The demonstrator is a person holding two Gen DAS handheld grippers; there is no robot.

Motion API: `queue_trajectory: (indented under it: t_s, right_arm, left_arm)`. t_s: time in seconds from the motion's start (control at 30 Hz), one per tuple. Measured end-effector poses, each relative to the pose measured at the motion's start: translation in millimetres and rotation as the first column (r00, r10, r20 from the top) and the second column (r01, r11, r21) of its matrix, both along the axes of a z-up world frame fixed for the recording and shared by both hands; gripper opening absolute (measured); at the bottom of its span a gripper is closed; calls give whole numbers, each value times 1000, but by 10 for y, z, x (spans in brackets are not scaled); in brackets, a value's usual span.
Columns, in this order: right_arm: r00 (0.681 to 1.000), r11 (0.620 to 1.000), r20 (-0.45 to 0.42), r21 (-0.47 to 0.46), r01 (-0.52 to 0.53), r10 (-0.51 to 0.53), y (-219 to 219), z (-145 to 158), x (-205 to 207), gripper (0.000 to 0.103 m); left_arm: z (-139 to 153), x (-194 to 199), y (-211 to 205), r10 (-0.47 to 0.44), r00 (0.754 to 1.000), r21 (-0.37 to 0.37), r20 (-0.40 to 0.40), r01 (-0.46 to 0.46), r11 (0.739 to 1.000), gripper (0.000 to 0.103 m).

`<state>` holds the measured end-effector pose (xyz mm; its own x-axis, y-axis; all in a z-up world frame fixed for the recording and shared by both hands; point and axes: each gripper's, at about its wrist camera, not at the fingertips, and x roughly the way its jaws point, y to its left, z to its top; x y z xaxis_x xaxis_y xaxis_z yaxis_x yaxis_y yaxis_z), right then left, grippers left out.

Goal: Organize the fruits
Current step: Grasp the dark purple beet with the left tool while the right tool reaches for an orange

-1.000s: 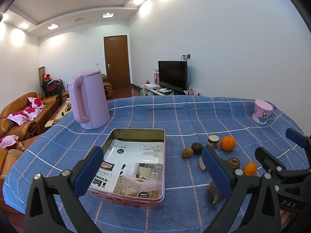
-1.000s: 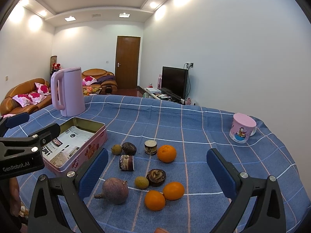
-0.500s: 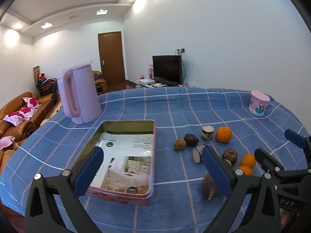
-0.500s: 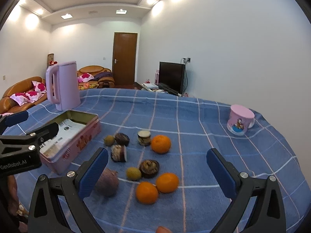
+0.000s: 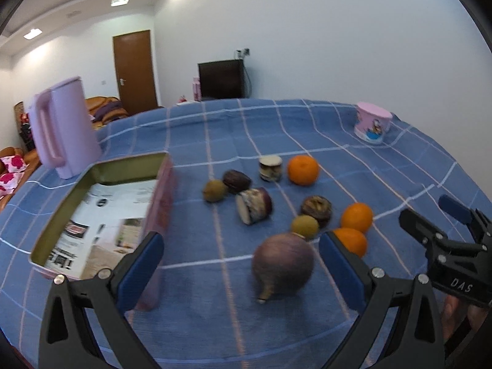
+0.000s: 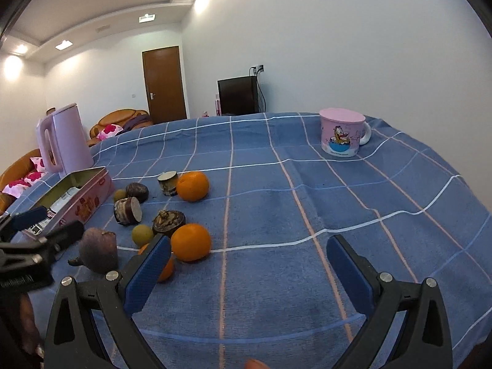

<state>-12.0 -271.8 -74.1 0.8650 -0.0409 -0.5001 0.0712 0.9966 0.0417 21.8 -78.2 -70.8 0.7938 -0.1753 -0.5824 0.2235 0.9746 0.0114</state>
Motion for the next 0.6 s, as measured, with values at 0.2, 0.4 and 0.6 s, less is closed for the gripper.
queue_trajectory:
  t_s: [0.2, 0.4, 0.6]
  right_arm:
    - [1000, 1000, 14, 7, 0, 0, 0, -3, -2, 96]
    - [998, 998, -2, 7, -56, 56, 154, 8, 78, 82]
    - [984, 985, -68, -31, -169, 167, 510, -54, 196, 65]
  left_arm:
    - [-122, 64, -136, -59, 995, 4, -75, 59, 998, 84]
    - [-195, 114, -109, -139, 981, -60, -139, 131, 990, 52]
    - [-186, 120, 43, -111, 985, -95, -134, 99, 991, 52]
